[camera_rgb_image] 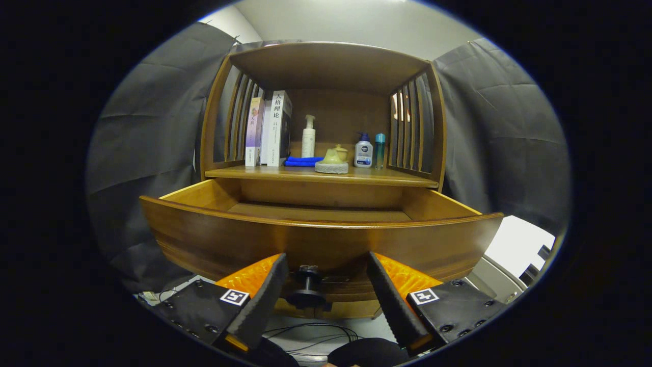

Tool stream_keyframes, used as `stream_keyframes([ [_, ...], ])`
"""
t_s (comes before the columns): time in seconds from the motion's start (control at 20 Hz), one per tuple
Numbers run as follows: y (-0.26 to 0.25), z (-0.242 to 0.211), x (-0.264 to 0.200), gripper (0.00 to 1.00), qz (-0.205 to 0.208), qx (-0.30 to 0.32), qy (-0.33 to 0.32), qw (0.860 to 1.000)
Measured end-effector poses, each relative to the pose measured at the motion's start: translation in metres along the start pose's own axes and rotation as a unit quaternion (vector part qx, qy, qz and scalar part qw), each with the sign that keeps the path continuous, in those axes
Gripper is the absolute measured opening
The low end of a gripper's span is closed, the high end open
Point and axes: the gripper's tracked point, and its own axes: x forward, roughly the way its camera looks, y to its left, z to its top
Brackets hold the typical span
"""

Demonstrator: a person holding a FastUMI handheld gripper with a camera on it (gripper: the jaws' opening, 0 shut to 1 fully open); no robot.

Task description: Pull open the drawer, take out the items inside it, and place them on the countertop above the cabinet.

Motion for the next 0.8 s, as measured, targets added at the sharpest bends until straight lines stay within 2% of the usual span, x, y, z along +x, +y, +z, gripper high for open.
stream_keyframes([
  [0.4,0.000,0.000,0.028,0.98,0.019,0.022,0.009,1.000],
  [0.8,0.007,0.013,0.064,0.98,0.004,0.023,-0.002,1.000],
])
